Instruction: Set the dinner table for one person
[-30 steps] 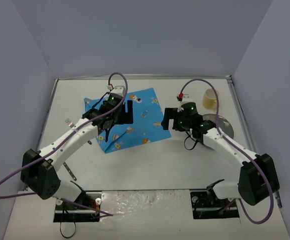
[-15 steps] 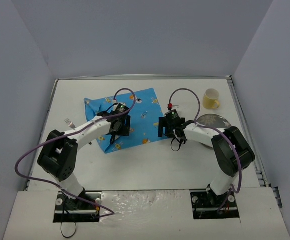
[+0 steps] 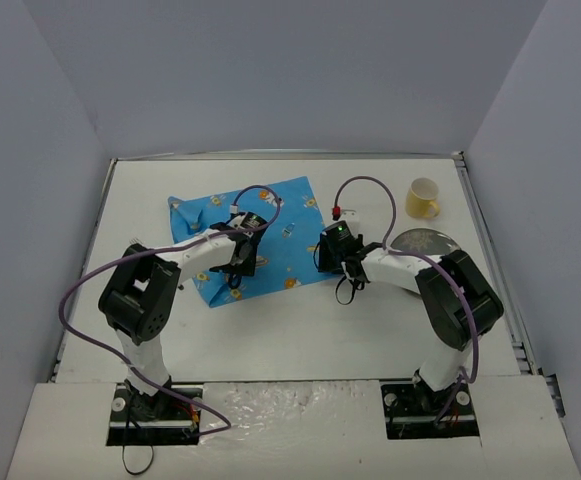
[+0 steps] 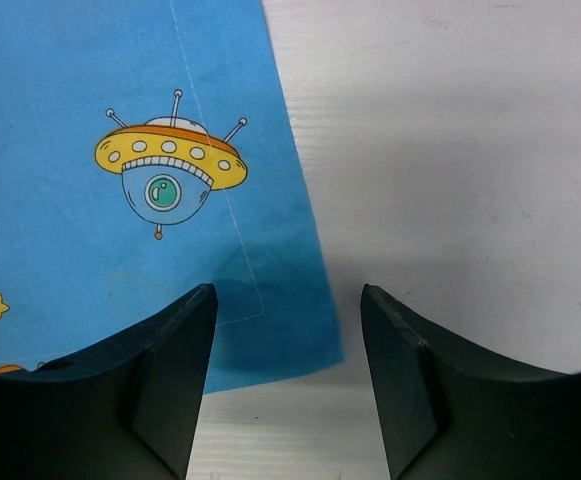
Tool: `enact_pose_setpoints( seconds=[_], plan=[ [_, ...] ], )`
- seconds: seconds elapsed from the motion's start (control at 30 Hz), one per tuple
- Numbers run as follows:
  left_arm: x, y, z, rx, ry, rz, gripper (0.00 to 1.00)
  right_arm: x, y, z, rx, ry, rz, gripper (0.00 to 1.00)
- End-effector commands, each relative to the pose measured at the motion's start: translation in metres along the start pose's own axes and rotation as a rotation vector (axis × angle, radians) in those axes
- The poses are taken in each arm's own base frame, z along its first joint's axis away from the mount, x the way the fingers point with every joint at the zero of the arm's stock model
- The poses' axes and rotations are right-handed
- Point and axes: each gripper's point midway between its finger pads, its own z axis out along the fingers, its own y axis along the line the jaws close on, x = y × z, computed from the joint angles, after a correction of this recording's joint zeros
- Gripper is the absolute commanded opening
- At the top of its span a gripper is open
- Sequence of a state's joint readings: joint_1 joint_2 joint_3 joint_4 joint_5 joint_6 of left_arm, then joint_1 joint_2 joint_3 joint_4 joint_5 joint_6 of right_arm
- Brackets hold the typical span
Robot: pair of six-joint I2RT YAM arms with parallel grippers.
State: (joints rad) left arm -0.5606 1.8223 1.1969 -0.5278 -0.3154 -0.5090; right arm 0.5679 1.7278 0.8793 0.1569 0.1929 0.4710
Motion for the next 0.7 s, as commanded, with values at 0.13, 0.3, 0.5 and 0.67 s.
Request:
enact_pose_setpoints(
  seconds=[0.13, 0.3, 0.5, 0.67],
  plan=[
    [-0.003, 0.028, -0.002, -0.124, -0.019, -0.028, 0.49, 0.026, 0.007, 0.003, 0.017, 0.076, -0.052, 0.47],
    [0.000, 0.034, 0.000, -0.145, -0.015, -0.042, 0.25, 0.032, 0.006, 0.007, 0.023, 0.092, -0.061, 0.25],
    [-0.018, 0.045, -0.016, -0.141, -0.051, -0.093, 0.00, 0.014, 0.004, 0.002, 0.042, 0.057, -0.071, 0.00],
    [-0.053, 0.070, -0.051, -0.098, -0.135, -0.197, 0.00, -0.039, -0.007, -0.028, 0.078, -0.058, -0.054, 0.00]
  ],
)
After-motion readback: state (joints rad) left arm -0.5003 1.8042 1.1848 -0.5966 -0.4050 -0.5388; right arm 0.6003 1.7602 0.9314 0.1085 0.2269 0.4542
